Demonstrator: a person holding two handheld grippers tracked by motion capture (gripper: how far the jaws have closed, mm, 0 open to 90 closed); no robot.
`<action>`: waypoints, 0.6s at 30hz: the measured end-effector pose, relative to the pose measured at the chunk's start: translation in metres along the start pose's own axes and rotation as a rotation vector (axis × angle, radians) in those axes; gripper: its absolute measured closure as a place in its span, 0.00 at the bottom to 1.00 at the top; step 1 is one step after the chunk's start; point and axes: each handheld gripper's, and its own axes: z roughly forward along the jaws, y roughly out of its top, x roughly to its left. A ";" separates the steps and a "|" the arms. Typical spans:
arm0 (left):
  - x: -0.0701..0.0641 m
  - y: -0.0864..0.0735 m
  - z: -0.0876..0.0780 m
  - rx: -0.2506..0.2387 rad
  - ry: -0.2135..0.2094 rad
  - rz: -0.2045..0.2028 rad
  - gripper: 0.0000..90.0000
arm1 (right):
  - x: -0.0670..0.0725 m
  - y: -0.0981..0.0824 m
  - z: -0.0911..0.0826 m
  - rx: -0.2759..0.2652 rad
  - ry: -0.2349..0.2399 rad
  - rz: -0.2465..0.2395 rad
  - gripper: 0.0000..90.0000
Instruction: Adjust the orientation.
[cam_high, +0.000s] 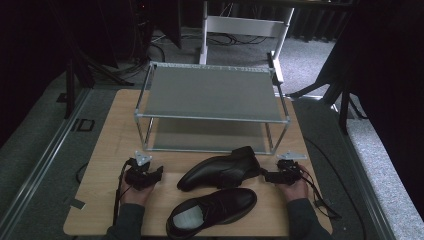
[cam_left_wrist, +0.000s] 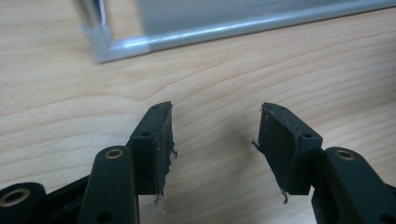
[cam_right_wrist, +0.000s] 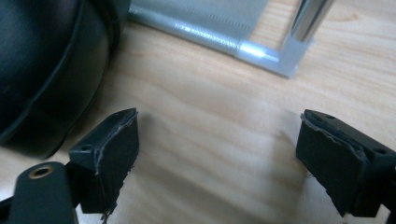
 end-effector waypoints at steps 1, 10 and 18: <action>0.000 0.000 0.000 0.000 0.000 0.000 0.51 | 0.000 0.000 0.000 0.000 0.000 0.000 0.16; -0.012 -0.002 -0.029 -0.039 -0.120 0.046 0.50 | 0.016 -0.014 -0.032 -0.002 0.024 -0.039 0.24; -0.018 -0.012 -0.055 -0.046 -0.206 0.086 0.50 | 0.035 -0.026 -0.061 -0.032 0.063 -0.068 0.25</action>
